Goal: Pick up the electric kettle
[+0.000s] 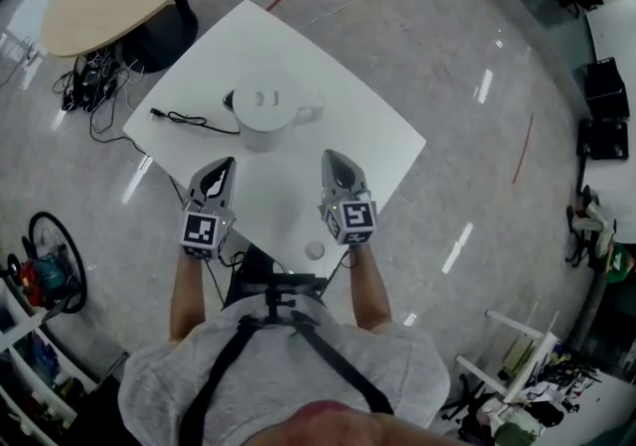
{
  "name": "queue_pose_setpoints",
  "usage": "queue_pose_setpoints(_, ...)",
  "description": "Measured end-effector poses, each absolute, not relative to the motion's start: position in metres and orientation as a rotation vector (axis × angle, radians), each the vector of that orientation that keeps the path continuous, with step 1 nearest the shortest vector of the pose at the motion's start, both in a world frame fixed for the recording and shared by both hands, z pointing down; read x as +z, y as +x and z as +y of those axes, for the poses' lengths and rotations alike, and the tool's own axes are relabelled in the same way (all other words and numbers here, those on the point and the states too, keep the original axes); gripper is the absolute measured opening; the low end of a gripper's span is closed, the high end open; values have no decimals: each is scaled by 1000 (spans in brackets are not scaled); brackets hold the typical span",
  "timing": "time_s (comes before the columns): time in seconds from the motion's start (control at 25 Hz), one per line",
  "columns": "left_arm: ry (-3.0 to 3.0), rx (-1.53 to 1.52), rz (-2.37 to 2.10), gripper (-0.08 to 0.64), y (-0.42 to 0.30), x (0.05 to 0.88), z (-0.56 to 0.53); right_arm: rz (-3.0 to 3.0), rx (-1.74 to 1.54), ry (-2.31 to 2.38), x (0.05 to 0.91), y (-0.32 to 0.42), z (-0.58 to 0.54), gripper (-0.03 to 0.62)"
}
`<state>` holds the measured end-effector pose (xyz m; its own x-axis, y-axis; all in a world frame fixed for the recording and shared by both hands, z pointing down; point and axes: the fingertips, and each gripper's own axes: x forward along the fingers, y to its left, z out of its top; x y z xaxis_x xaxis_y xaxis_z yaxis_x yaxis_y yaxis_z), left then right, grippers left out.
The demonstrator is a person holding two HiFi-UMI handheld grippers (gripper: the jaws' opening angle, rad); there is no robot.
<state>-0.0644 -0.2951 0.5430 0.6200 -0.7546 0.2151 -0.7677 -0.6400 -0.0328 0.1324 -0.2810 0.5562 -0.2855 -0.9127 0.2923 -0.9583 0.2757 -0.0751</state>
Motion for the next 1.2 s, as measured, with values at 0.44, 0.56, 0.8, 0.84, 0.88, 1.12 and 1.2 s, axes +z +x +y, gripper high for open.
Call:
queue_pose_setpoints(0.44,2728,386,-1296,6,-64,565,-313,-2349,369,1762,570,133,-307,11)
queue_pose_setpoints(0.56,2706,402,-1294,6,-65,571,-317,-2340,333,1788,572,133,-316,12)
queue_pose_setpoints(0.8,2732,397,-1260,8,-63,570,-320,-2328,301,1815,575,139,-327,63)
queue_pose_setpoints(0.84,2738,393,-1246,32,-63,570,-319,-2331,296,1810,576,138,-328,74)
queue_pose_setpoints(0.88,2745,393,-1229,67,-62,570,-318,-2336,293,1803,576,137,-330,77)
queue_pose_setpoints(1.12,2784,409,-1156,198,-54,573,-317,-2366,287,1782,573,131,-338,94)
queue_pose_setpoints(1.2,2795,404,-1140,234,-52,574,-319,-2366,289,1791,573,130,-341,94)
